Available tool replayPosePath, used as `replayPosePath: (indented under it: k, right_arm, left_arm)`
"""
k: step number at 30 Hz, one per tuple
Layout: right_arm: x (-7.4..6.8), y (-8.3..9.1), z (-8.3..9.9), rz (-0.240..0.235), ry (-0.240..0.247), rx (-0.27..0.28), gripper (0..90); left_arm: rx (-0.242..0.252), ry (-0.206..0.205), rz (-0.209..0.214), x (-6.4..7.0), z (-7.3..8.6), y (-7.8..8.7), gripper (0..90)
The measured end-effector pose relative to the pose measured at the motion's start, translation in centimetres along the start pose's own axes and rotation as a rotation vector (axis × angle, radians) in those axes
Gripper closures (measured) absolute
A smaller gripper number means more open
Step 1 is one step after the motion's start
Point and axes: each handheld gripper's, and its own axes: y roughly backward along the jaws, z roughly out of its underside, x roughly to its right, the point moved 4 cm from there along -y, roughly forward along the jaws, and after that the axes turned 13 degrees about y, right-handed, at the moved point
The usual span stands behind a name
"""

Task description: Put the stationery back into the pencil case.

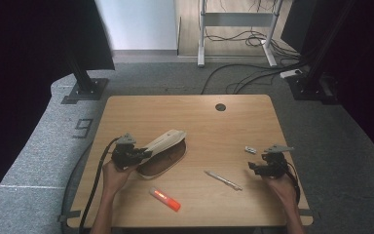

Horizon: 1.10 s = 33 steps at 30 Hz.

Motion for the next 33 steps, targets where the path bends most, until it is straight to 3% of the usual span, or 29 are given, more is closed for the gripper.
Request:
replayPosePath:
  k: [12, 21, 28, 33]
  right_arm:
    - [2.1, 0.2, -1.7, 0.01, -0.002, 0.022, 43.4]
    - [3.4, -1.8, -2.3, -0.004, 0.038, -0.024, 49.7]
    - [3.5, -3.2, -2.6, -0.03, 0.073, -0.04, 52.5]
    - [3.5, -3.9, -2.7, -0.019, 0.102, -0.053, 52.4]
  left_arm:
    - [0.003, -0.005, -0.003, 0.0, 0.0, 0.0, 76.9]
    - [-0.001, -0.005, 0.001, 0.1, 0.0, 0.0, 76.8]
    - [-0.004, -0.002, 0.012, 0.1, 0.1, 0.0, 76.7]
    - [-0.005, -0.003, 0.011, 0.2, 0.1, 0.0, 76.6]
